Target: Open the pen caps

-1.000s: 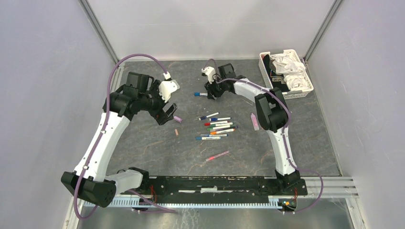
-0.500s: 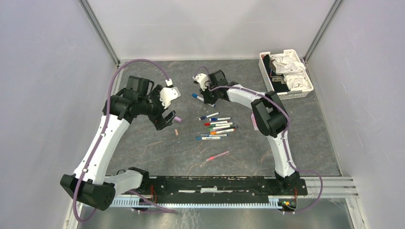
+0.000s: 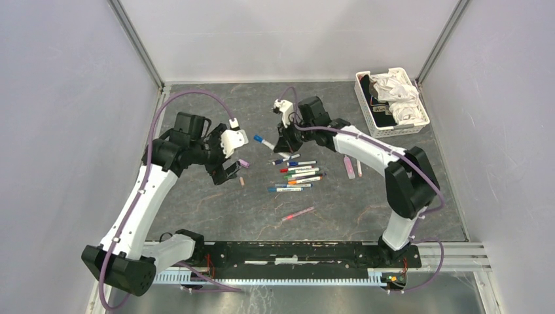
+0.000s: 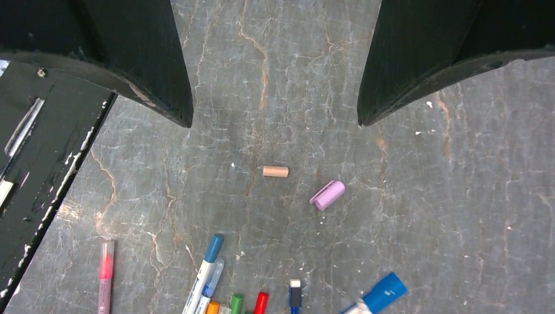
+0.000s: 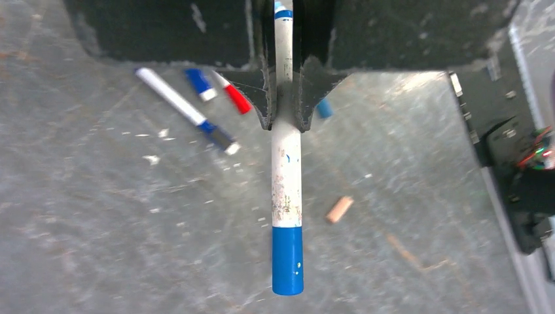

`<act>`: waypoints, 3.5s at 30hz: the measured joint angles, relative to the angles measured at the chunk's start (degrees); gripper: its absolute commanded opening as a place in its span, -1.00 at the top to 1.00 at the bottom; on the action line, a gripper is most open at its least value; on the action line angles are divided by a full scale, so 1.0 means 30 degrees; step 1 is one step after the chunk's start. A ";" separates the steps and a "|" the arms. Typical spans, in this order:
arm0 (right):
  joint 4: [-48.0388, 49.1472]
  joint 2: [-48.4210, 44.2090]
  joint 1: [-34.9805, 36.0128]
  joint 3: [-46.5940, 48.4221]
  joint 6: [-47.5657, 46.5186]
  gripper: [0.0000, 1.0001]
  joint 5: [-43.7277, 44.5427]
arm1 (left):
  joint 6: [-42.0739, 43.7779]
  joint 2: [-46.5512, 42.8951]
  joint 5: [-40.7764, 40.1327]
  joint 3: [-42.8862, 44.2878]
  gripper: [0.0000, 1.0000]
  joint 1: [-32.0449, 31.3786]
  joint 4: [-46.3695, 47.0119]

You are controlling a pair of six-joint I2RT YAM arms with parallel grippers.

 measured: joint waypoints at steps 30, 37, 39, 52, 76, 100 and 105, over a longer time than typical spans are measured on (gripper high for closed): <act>0.0430 -0.1960 0.2484 -0.3767 0.3402 1.00 -0.7162 | 0.6426 0.1173 0.3286 -0.1792 -0.89 -0.0138 -0.1785; 0.0131 -0.1800 0.2652 -0.2849 0.3402 1.00 -0.7970 | 0.6972 0.1996 0.3308 -0.1938 -0.43 -0.0605 -0.1515; 0.0087 -0.1632 0.2652 -0.2572 0.3402 1.00 -0.8102 | 0.7045 0.2142 0.3300 -0.1945 -0.30 -0.0852 -0.1443; -0.0729 -0.1027 0.2790 -0.1792 0.3147 0.91 -0.9136 | 0.8036 0.2441 0.2900 -0.2222 0.95 -0.1916 -0.1603; 0.3424 0.0459 0.3388 -0.2514 0.5297 1.00 -1.0520 | 0.8094 0.2222 0.1829 -0.2550 0.96 -0.2907 -0.1246; -0.1894 -0.4211 -0.2885 -0.6222 0.1741 1.00 -0.4925 | 0.9610 0.3075 -0.1173 -0.4109 0.96 -0.0073 0.1953; -0.2062 -0.4503 -0.5523 -0.6018 0.1996 1.00 0.1486 | 0.7475 0.3548 -0.0015 -0.6309 0.96 -0.1654 0.4175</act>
